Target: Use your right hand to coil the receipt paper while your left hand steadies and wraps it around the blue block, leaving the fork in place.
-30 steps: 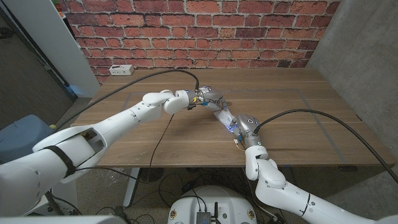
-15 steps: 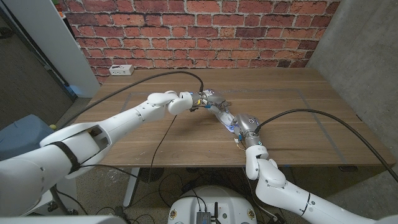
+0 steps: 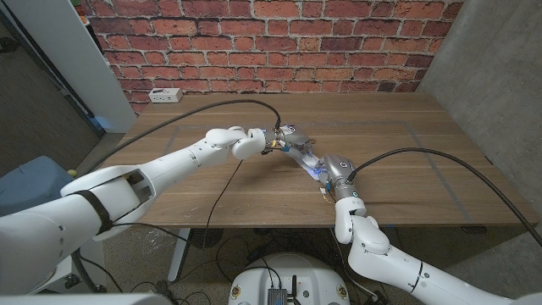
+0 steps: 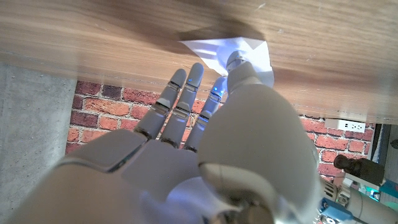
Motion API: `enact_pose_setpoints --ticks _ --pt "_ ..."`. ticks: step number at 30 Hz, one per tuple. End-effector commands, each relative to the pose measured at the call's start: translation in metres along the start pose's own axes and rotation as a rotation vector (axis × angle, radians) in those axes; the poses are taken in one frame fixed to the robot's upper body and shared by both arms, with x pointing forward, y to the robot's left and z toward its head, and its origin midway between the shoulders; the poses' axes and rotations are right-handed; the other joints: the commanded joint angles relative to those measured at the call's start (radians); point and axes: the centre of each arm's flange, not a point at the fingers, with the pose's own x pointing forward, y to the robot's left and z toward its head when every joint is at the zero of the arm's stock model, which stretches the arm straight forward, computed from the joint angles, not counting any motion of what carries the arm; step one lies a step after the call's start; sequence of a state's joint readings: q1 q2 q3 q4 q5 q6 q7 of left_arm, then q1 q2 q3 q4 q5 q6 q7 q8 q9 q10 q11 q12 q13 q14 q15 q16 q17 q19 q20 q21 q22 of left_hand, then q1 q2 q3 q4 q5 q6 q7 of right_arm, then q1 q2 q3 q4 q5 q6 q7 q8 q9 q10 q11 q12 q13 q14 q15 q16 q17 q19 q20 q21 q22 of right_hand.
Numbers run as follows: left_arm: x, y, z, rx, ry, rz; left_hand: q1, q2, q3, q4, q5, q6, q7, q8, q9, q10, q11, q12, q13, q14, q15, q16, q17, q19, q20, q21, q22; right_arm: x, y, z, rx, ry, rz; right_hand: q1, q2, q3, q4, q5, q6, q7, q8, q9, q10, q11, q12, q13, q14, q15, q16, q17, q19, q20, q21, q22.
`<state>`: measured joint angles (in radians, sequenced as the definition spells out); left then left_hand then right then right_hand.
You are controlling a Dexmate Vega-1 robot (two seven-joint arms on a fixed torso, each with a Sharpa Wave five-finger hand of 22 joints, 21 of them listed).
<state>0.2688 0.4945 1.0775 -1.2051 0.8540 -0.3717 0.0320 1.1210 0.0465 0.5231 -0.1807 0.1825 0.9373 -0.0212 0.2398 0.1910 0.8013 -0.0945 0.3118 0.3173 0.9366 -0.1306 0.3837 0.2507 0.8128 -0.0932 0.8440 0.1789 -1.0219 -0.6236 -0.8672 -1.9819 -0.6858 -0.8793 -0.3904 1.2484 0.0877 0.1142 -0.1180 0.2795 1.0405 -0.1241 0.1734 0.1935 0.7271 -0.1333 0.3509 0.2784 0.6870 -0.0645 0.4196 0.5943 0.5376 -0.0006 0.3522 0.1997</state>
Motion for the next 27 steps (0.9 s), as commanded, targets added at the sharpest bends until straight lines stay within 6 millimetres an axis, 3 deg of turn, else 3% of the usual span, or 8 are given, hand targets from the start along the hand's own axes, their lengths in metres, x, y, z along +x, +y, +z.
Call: enact_pose_setpoints --ticks 1,5,9,15,19,22,25,27 --pt "-0.005 -0.009 0.011 0.148 0.003 0.072 0.03 -0.016 -0.044 0.009 -0.004 0.021 -0.011 0.001 0.013 -0.023 -0.007 -0.004 0.022 0.016 -0.105 0.025 0.027 0.007 -0.087 0.019 0.006 0.001 -0.002 -0.003 0.014 0.033 0.022 -0.03 -0.007 -0.002 0.011 0.006 -0.065 -0.016 -0.003 -0.003 -0.027 0.004 -0.016 0.001 -0.01 -0.153 -0.023 -0.009 -0.002 0.013 0.004 0.0" --pt "-0.006 -0.009 0.014 0.156 -0.003 0.055 0.044 -0.033 -0.093 0.016 0.001 0.0 -0.031 -0.014 0.022 -0.066 -0.021 -0.009 0.05 0.035 -0.105 0.064 0.079 0.016 -0.083 0.04 0.011 0.001 -0.002 -0.004 0.013 0.047 0.022 -0.054 -0.014 -0.007 0.019 0.009 -0.099 -0.021 -0.001 -0.004 -0.058 0.006 -0.032 0.001 -0.019 -0.149 -0.038 -0.015 -0.007 0.02 0.002 -0.001" --pt "-0.005 -0.009 0.016 0.144 -0.01 0.018 0.078 -0.042 -0.116 0.012 0.003 -0.02 0.003 -0.024 0.033 -0.096 -0.002 -0.003 0.074 0.007 -0.099 0.069 0.117 0.005 -0.094 0.05 0.012 0.002 -0.002 -0.004 0.006 0.05 0.026 -0.061 -0.015 -0.006 0.019 0.012 -0.128 -0.024 -0.002 -0.005 -0.075 0.009 -0.042 0.001 -0.032 -0.151 -0.053 -0.02 -0.012 0.021 0.001 -0.002" --pt "-0.006 -0.011 0.017 0.137 -0.026 0.008 0.163 -0.01 -0.154 0.015 -0.003 0.137 0.077 0.042 0.091 -0.096 0.014 0.058 0.135 -0.037 -0.1 0.075 0.216 -0.02 -0.107 0.084 0.01 0.005 -0.003 -0.006 -0.002 0.079 0.055 -0.087 -0.02 -0.007 0.024 0.019 -0.177 -0.033 0.001 -0.005 -0.133 0.011 -0.074 -0.003 -0.069 -0.148 -0.084 -0.029 -0.03 0.029 -0.007 -0.003" --pt "-0.006 -0.013 0.019 0.154 -0.025 0.012 0.211 -0.011 -0.174 0.008 -0.01 0.2 0.111 0.058 0.1 -0.069 0.009 0.092 0.155 -0.02 -0.105 0.078 0.236 -0.023 -0.112 0.108 0.011 0.009 -0.005 -0.009 0.004 0.113 0.132 -0.151 -0.044 -0.025 0.041 0.032 -0.274 -0.048 0.002 -0.003 -0.243 0.01 -0.131 -0.012 -0.163 -0.134 -0.137 -0.036 -0.068 0.045 -0.024 -0.005" --pt "-0.006 -0.013 0.019 0.156 -0.029 0.009 0.251 -0.018 -0.189 0.004 -0.011 0.224 0.146 0.053 0.098 -0.047 0.011 0.116 0.168 0.01 -0.108 0.088 0.248 -0.02 -0.115 0.132 0.015 0.01 -0.007 -0.011 0.008 0.139 0.163 -0.196 -0.064 -0.041 0.051 0.049 -0.374 -0.063 -0.002 -0.003 -0.336 0.014 -0.163 -0.02 -0.261 -0.098 -0.183 -0.043 -0.113 0.066 -0.045 -0.006" --pt "-0.006 -0.013 0.019 0.149 -0.037 0.008 0.287 -0.023 -0.204 0.005 -0.01 0.239 0.155 0.046 0.098 -0.028 0.019 0.135 0.177 0.032 -0.108 0.089 0.251 -0.015 -0.117 0.158 0.019 0.013 -0.015 -0.018 0.026 0.186 0.235 -0.253 -0.091 -0.067 0.066 0.081 -0.5 -0.077 -0.003 -0.002 -0.436 0.017 -0.169 -0.03 -0.36 -0.057 -0.217 -0.053 -0.189 0.093 -0.083 -0.008" --pt "-0.006 -0.014 0.019 0.147 -0.039 0.008 0.299 -0.023 -0.208 0.005 -0.009 0.241 0.157 0.044 0.099 -0.022 0.022 0.14 0.178 0.035 -0.108 0.089 0.252 -0.014 -0.119 0.165 0.019 0.015 -0.019 -0.023 0.049 0.215 0.292 -0.323 -0.123 -0.108 0.09 0.107 -0.623 -0.07 -0.004 -0.002 -0.53 0.023 -0.171 -0.038 -0.451 -0.018 -0.228 -0.061 -0.261 0.115 -0.119 -0.008"
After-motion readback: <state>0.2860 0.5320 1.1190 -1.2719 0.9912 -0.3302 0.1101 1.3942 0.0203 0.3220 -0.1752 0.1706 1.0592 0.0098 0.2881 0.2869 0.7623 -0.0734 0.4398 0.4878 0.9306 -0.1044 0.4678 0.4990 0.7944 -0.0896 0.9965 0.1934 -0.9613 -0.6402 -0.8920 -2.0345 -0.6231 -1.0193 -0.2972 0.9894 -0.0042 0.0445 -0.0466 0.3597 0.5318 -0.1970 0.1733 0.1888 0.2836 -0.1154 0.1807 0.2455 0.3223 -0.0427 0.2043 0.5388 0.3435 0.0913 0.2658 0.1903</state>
